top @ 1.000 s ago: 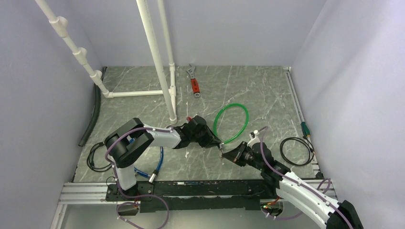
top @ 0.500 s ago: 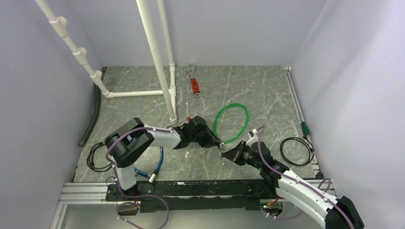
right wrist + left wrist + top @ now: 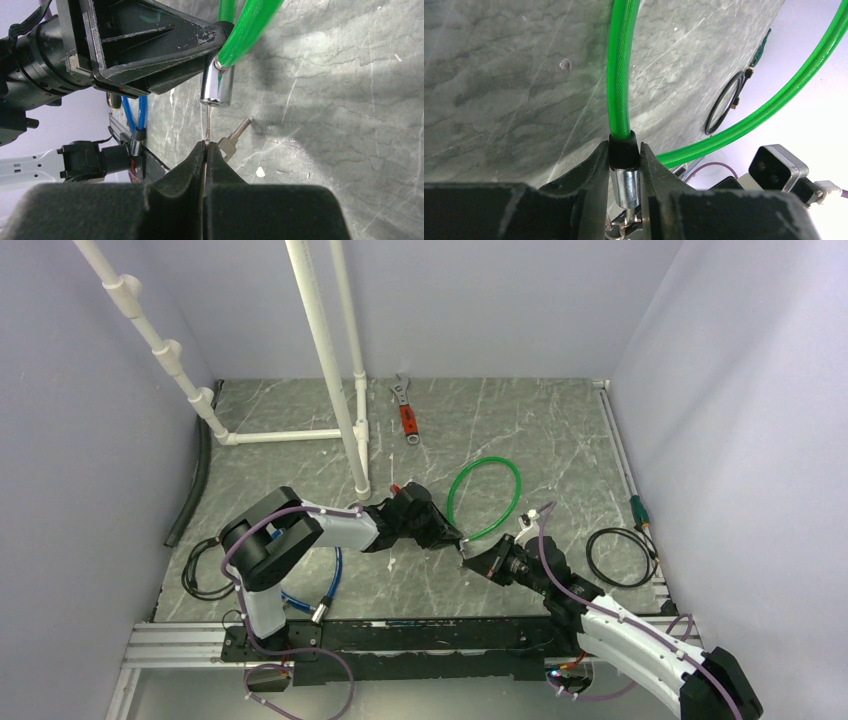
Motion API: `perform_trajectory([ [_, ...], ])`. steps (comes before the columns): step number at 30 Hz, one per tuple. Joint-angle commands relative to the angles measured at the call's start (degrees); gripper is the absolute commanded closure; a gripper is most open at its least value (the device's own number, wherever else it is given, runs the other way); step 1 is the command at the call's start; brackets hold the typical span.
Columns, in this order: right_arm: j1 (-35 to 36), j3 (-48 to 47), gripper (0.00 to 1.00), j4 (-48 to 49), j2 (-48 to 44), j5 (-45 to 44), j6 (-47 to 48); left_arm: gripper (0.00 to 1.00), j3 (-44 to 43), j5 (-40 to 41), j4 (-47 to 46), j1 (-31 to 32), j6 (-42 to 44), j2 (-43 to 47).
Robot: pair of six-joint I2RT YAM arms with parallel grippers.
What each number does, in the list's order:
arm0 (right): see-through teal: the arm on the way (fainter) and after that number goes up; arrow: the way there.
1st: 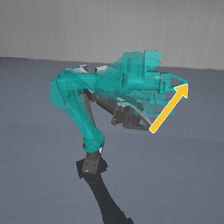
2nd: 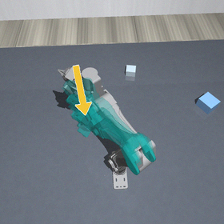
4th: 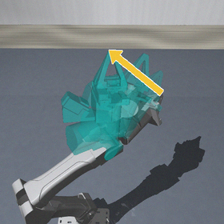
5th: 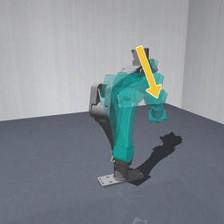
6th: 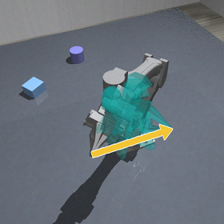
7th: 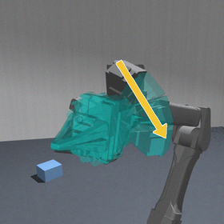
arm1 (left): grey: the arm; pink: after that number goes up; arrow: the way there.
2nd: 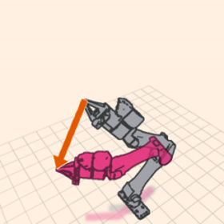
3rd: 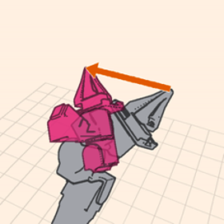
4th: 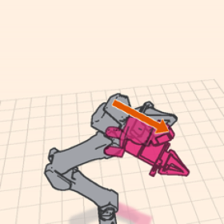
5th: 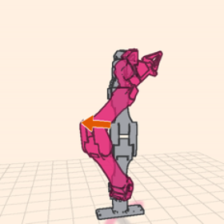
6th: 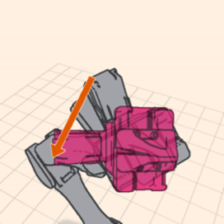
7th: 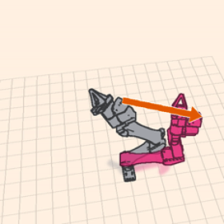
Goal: Unlock with the key
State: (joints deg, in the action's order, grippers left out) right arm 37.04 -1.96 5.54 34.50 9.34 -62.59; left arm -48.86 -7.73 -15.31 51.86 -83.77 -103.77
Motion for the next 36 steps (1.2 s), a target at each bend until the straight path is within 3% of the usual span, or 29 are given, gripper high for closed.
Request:
perform_trajectory([
  [1, -0.21, -1.96, 1.00, 5.20, 0.60, -1.17, 0.04, 1.00, 0.05, -1.77, -3.41, 0.15, -1.21, 0.10],
  [36, -0.76, -1.12, 1.00, 3.35, -0.24, -7.42, -5.59, 1.00, 1.74, -1.77, -5.70, 0.37, -2.19, 0.34],
])
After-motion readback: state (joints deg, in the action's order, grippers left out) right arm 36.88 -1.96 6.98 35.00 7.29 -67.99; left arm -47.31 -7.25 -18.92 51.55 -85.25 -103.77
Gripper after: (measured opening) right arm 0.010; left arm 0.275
